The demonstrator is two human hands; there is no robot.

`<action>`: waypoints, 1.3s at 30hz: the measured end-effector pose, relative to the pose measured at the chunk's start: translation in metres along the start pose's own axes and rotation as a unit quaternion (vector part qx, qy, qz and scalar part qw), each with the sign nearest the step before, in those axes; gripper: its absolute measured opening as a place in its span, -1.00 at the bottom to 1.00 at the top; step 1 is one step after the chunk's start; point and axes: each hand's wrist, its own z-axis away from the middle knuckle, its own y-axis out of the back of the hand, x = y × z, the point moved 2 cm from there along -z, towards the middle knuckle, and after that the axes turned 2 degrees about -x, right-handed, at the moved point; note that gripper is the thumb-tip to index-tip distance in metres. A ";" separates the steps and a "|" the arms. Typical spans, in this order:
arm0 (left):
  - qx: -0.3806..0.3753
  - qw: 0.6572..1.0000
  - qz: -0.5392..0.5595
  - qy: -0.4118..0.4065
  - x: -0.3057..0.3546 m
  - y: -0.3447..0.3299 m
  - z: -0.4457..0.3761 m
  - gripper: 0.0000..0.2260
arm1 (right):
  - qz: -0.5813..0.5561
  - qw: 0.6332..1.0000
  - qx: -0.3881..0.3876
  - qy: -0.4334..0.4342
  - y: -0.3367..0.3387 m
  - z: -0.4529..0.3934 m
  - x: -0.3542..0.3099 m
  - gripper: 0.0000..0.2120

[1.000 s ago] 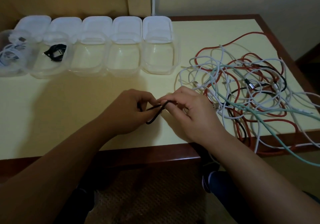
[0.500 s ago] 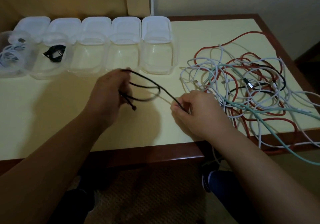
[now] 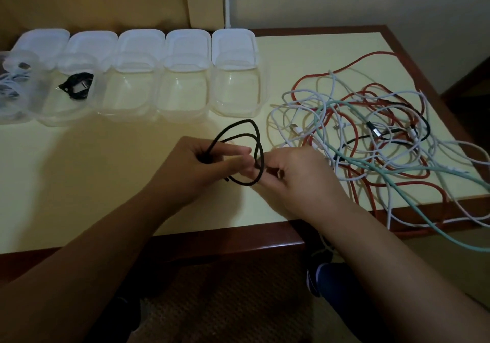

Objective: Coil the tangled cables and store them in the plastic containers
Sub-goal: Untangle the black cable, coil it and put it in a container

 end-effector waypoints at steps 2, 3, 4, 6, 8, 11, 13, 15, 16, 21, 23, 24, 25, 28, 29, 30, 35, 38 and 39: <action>-0.005 1.000 -0.009 -0.009 -0.003 -0.004 0.000 -0.81 | 0.009 1.000 -0.004 -0.003 -0.002 0.001 0.000 -0.54; -0.006 1.000 -0.011 -0.009 -0.003 -0.007 0.001 -0.82 | 0.013 1.000 -0.003 -0.002 -0.003 0.001 -0.001 -0.54; -0.008 1.000 -0.005 -0.009 -0.005 -0.009 0.001 -0.85 | 0.016 1.000 -0.001 0.003 -0.004 0.001 -0.001 -0.56; -0.008 1.000 0.011 -0.010 -0.006 -0.012 0.001 -0.92 | 0.017 1.000 0.003 0.017 -0.005 0.001 -0.003 -0.61; 0.001 1.000 0.014 -0.018 -0.004 -0.012 0.002 -0.93 | 0.012 0.999 0.014 0.032 -0.004 0.001 -0.003 -0.66; 0.022 0.999 0.034 -0.020 -0.006 -0.009 -0.001 -0.81 | -0.018 1.000 0.009 0.018 -0.003 0.000 -0.002 -0.67; 0.087 0.990 0.112 0.017 -0.011 -0.002 -0.008 -0.75 | -0.016 1.000 -0.002 0.004 -0.001 0.000 0.002 -0.63; 0.149 0.971 0.183 0.049 -0.013 0.010 -0.016 -0.82 | -0.002 1.000 0.003 -0.008 0.003 0.001 0.006 -0.63; 0.170 0.963 0.201 0.060 -0.014 0.016 -0.018 -0.89 | 0.001 1.000 0.010 -0.015 0.005 0.001 0.008 -0.63; 0.205 0.936 0.276 0.078 -0.013 0.033 -0.022 -0.90 | 0.026 0.998 0.007 -0.057 0.016 0.003 0.009 -0.64; 0.217 0.930 0.288 0.078 -0.012 0.036 -0.023 -0.89 | 0.029 0.997 0.005 -0.072 0.019 0.004 0.010 -0.69; 0.227 0.927 0.290 0.077 -0.012 0.036 -0.022 -0.90 | 0.030 0.997 0.007 -0.077 0.020 0.005 0.010 -0.72; 0.238 0.924 0.290 0.075 -0.012 0.037 -0.022 -0.91 | 0.031 0.996 0.008 -0.082 0.022 0.005 0.011 -0.74; 0.272 0.911 0.301 0.066 -0.012 0.046 -0.022 -0.95 | 0.031 0.994 0.018 -0.103 0.026 0.007 0.015 -0.71; 0.290 0.901 0.314 0.068 -0.013 0.051 -0.022 -0.96 | 0.035 0.993 0.023 -0.109 0.027 0.007 0.018 -0.70; 0.310 0.890 0.326 0.070 -0.014 0.059 -0.023 -0.94 | 0.039 0.993 0.025 -0.113 0.028 0.007 0.021 -0.70; 0.265 0.930 0.252 0.034 -0.015 0.067 -0.020 -0.96 | 0.031 0.995 0.015 -0.092 0.025 0.005 0.026 -0.79; 0.197 0.969 0.148 0.005 -0.013 0.045 -0.016 -0.91 | 0.018 0.998 0.016 -0.066 0.023 0.004 0.024 -0.81; 0.175 0.977 0.124 -0.001 -0.013 0.037 -0.014 -0.91 | 0.012 0.998 0.012 -0.059 0.023 0.003 0.023 -0.79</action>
